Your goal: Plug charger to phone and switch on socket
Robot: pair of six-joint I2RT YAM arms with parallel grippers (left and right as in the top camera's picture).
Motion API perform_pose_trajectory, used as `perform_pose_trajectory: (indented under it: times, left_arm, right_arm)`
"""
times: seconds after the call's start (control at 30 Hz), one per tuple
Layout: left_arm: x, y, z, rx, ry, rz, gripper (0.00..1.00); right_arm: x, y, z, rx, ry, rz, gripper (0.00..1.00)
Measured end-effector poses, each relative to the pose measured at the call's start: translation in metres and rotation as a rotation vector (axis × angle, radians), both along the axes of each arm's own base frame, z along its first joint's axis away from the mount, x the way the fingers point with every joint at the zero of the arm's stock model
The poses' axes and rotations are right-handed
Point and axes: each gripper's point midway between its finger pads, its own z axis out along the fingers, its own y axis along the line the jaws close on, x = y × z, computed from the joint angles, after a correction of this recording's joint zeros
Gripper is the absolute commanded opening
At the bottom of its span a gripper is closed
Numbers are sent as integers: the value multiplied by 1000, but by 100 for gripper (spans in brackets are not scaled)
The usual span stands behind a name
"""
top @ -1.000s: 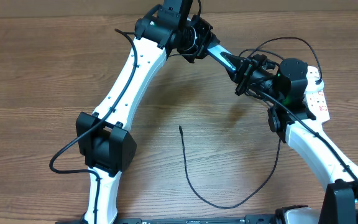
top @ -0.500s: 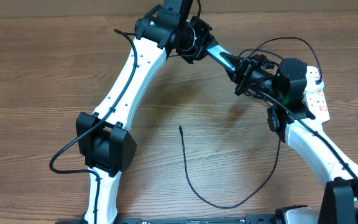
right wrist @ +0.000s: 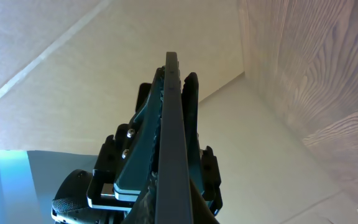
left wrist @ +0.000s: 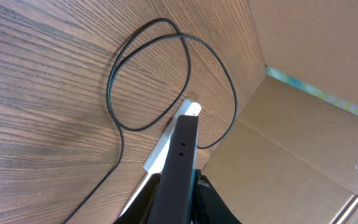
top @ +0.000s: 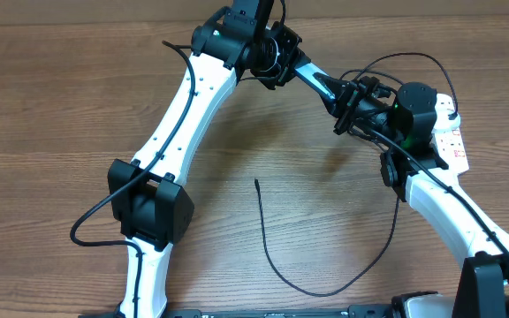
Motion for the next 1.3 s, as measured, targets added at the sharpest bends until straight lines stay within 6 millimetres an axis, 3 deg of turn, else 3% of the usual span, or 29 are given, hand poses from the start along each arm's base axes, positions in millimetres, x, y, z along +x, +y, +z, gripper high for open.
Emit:
perform_pose_trajectory:
  times: [0.77,0.9,1.2,1.3]
  left_arm:
    - [-1,0,-1,-2,11,7,4]
    - [-1,1,-2,3,18,11,4]
    - [-2,2,-3,11,22,17,4]
    - [-1,3,-3,12,22,18,4]
  right_arm:
    - [0,0,1,1,-6,0,10]
    - [-1,1,2,2,-10,8,22]
    - [-5,6,5,7,-21,39,23]
    - [-5,6,5,8,-21,39,31]
